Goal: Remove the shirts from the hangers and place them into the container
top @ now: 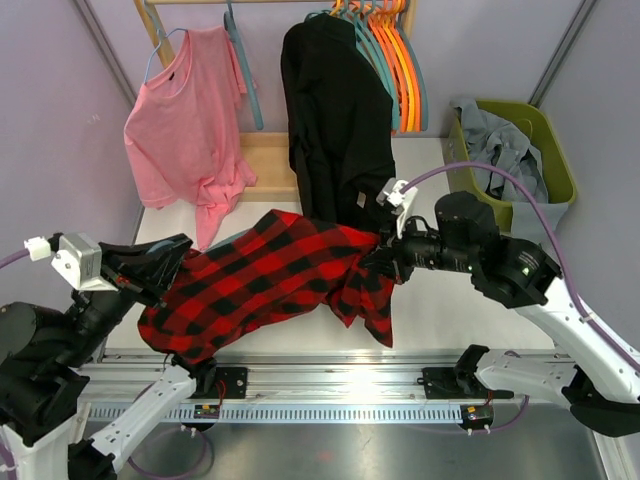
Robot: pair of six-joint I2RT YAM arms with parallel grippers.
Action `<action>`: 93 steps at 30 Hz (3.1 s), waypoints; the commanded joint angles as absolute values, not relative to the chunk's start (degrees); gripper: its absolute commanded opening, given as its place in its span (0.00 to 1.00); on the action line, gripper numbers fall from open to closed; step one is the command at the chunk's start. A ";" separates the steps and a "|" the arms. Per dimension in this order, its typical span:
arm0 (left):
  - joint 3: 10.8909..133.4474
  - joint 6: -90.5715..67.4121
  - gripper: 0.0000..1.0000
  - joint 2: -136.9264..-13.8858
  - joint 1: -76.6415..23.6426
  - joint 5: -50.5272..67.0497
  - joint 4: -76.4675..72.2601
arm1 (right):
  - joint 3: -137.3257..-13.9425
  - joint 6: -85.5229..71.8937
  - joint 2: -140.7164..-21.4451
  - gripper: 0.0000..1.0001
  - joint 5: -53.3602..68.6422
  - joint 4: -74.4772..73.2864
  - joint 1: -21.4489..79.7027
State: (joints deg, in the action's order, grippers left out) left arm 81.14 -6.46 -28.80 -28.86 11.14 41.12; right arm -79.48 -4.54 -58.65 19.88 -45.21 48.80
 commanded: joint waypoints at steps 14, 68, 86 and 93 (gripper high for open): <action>55.73 -12.56 0.00 -15.29 -28.39 -25.81 2.74 | -66.99 -12.56 -60.46 0.00 14.59 -31.91 48.87; 68.29 -22.50 0.00 -56.25 -12.92 90.35 5.10 | -79.46 -3.51 -52.29 0.99 19.77 -42.11 48.87; 70.58 -23.03 0.02 -56.95 -13.62 87.90 5.80 | -72.33 -11.25 -59.07 0.00 35.51 -32.78 48.95; 77.85 -13.99 0.99 -53.27 -13.54 54.83 22.74 | -73.74 -10.02 -57.66 0.00 30.34 -35.50 48.87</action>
